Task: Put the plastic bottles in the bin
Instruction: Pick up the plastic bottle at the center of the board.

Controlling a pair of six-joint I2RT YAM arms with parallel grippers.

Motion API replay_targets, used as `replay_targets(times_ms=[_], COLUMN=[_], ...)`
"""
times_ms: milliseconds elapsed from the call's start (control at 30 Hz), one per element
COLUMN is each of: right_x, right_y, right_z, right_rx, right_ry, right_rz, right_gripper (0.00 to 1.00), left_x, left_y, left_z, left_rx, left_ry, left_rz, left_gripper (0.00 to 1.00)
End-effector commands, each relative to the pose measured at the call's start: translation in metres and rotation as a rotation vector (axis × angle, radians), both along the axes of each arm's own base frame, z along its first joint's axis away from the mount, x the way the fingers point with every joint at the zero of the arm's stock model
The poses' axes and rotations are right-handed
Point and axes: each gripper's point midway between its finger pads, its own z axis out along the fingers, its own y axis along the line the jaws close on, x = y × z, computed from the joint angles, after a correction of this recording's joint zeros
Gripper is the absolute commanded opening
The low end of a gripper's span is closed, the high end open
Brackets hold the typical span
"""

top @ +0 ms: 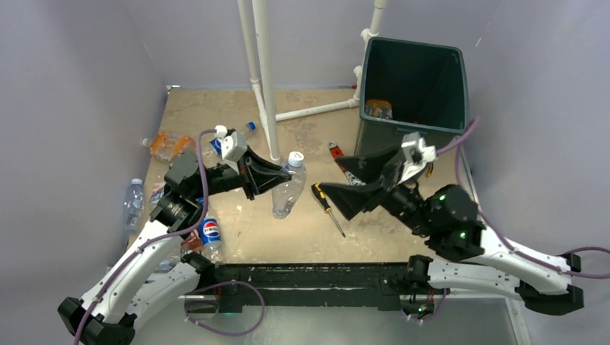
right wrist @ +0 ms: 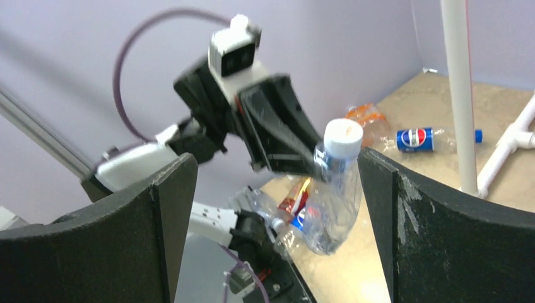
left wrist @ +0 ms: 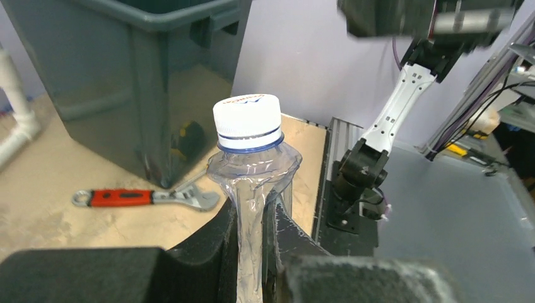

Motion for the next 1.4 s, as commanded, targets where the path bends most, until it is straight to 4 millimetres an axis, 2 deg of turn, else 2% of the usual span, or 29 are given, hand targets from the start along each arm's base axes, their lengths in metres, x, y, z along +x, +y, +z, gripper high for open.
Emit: replay_targets(times_ms=[0,167,467,633,800,900,1000,1133,1200,1233,1267,1333,1367], right_x=[0.017,0.024,0.040,0.049,0.070,0.079,0.077,0.073,0.070,0.069,0.066,0.064,0.064], right_y=[0.011,0.036,0.051,0.060,0.065,0.068,0.072,0.073,0.072,0.070,0.067,0.053,0.041], right_z=[-0.002,-0.002,0.008,0.006,-0.002,-0.008,-0.011,-0.011,-0.006,-0.004,0.001,0.015,0.027], right_rx=[-0.212,-0.297,-0.223,-0.228,-0.238,-0.225,-0.230,-0.229,-0.222,-0.221,-0.213,-0.195,-0.179], right_ry=[0.076,0.123,0.106,0.104,0.125,0.144,0.141,0.138,0.130,0.123,0.112,0.071,0.050], right_rz=[-0.069,-0.056,-0.099,-0.113,-0.133,-0.105,-0.072,-0.046,-0.037,-0.032,-0.031,-0.057,-0.093], right_gripper=[0.99,0.98,0.88,0.81,0.72,0.62,0.51,0.32,0.18,0.09,0.00,0.00,0.00], left_x=[-0.006,-0.004,0.000,-0.004,-0.005,-0.007,-0.007,-0.005,-0.003,-0.001,0.002,0.014,0.020], left_y=[0.010,0.011,0.013,0.013,0.013,0.013,0.014,0.014,0.014,0.014,0.015,0.021,0.025], left_z=[0.028,0.030,0.025,0.027,0.026,0.028,0.030,0.028,0.028,0.029,0.029,0.032,0.033], left_rx=[-0.009,0.018,0.075,0.070,0.066,0.057,0.055,0.058,0.051,0.044,0.038,0.022,0.013], left_ry=[-0.287,-0.381,-0.397,-0.397,-0.389,-0.392,-0.397,-0.385,-0.373,-0.354,-0.327,-0.271,-0.234], left_rz=[0.050,0.065,0.094,0.083,0.078,0.075,0.083,0.091,0.100,0.109,0.130,0.214,0.264], left_gripper=[0.00,0.00,0.00,0.00,0.00,0.00,0.00,0.00,0.01,0.13,0.30,0.74,0.87])
